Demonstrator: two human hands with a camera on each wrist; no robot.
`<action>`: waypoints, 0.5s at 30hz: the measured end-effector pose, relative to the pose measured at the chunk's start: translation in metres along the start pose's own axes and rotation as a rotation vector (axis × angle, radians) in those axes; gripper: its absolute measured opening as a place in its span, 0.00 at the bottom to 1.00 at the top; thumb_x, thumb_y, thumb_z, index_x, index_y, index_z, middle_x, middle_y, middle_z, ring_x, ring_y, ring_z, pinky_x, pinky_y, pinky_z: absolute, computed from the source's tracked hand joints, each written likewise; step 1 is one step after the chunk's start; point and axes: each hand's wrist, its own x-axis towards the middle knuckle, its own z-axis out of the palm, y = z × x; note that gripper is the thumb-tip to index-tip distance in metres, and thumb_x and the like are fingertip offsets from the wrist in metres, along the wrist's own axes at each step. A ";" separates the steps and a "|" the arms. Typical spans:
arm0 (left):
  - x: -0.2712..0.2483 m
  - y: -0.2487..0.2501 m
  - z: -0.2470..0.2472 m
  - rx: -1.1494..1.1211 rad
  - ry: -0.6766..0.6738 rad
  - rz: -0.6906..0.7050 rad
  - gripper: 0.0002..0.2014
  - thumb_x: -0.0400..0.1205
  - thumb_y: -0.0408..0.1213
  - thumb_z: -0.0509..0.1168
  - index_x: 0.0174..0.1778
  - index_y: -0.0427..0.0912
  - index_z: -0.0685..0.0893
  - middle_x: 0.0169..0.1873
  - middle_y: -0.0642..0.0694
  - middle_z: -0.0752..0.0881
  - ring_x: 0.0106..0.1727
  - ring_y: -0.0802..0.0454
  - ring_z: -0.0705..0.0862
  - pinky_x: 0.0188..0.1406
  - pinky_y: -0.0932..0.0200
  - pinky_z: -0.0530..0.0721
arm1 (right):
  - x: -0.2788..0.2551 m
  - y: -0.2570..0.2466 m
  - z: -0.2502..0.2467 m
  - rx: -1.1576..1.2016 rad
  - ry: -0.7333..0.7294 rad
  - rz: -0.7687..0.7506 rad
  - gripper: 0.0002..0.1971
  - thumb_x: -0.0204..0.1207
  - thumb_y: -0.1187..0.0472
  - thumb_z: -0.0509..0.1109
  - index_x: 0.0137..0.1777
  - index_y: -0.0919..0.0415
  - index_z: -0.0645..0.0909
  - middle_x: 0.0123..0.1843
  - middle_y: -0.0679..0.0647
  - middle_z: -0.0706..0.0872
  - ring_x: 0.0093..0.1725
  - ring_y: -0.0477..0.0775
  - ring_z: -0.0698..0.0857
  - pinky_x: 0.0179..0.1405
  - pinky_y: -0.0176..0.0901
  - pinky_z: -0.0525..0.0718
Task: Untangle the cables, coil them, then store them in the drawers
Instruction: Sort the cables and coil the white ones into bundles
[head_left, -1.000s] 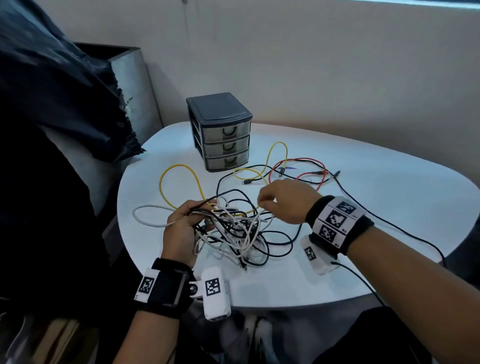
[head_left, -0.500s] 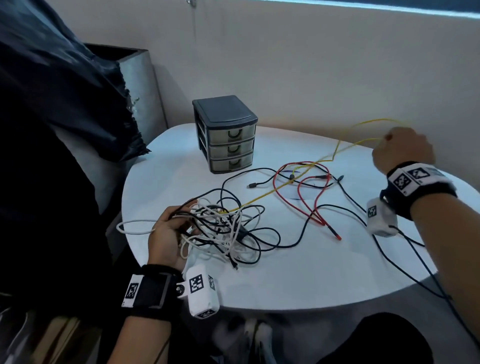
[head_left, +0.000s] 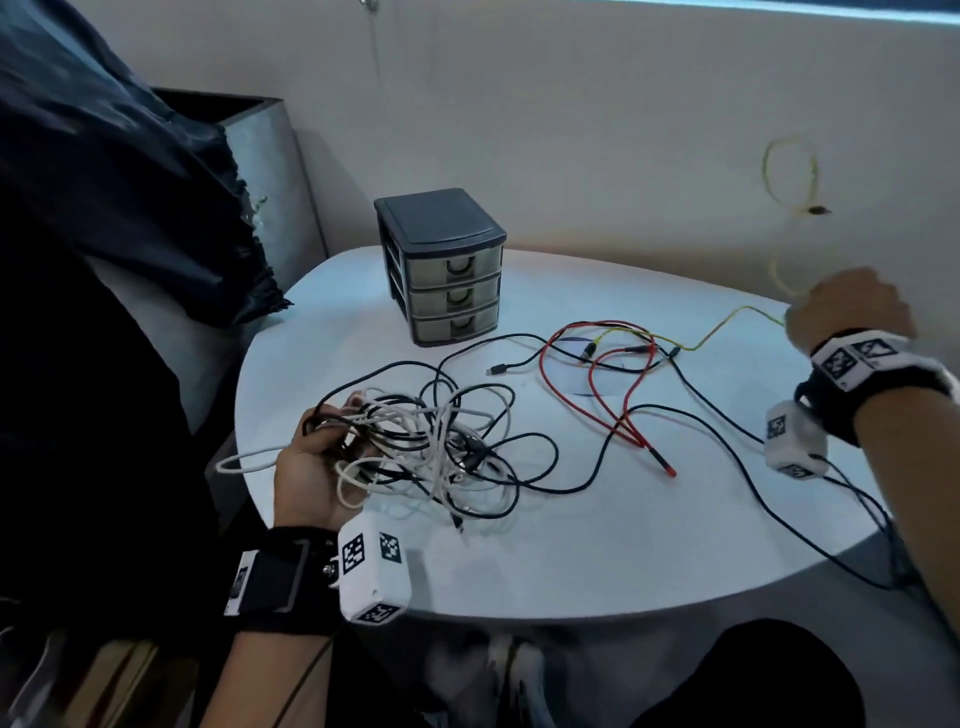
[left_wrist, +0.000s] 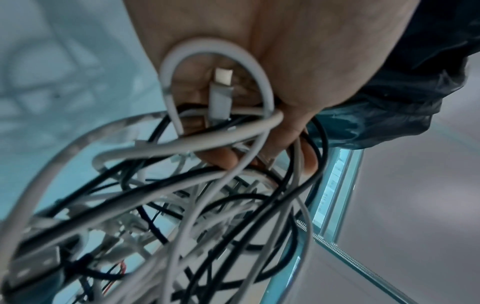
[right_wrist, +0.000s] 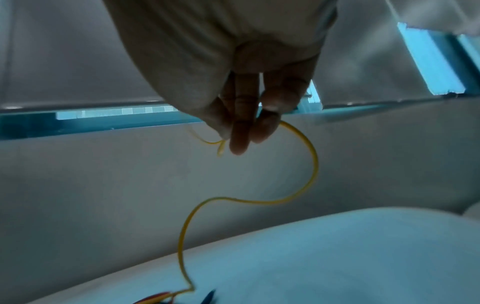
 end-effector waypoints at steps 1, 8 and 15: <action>0.000 -0.005 0.005 -0.019 -0.018 -0.017 0.27 0.32 0.30 0.86 0.25 0.46 0.84 0.41 0.44 0.93 0.37 0.49 0.92 0.27 0.56 0.89 | -0.009 -0.006 0.008 -0.005 -0.071 -0.031 0.14 0.78 0.59 0.67 0.49 0.73 0.82 0.53 0.74 0.86 0.55 0.74 0.86 0.54 0.61 0.84; -0.002 -0.022 0.030 -0.011 -0.009 -0.125 0.25 0.41 0.27 0.80 0.32 0.42 0.81 0.30 0.47 0.89 0.27 0.50 0.89 0.24 0.53 0.88 | -0.112 -0.046 0.040 0.673 -0.648 -0.267 0.17 0.85 0.51 0.66 0.67 0.60 0.78 0.42 0.57 0.88 0.29 0.40 0.85 0.27 0.34 0.82; -0.009 -0.042 0.030 0.041 0.052 -0.146 0.14 0.63 0.26 0.69 0.43 0.42 0.88 0.36 0.42 0.89 0.25 0.49 0.85 0.22 0.60 0.84 | -0.217 -0.051 0.051 1.104 -1.154 0.146 0.13 0.80 0.50 0.69 0.56 0.59 0.84 0.49 0.62 0.90 0.39 0.60 0.88 0.38 0.48 0.87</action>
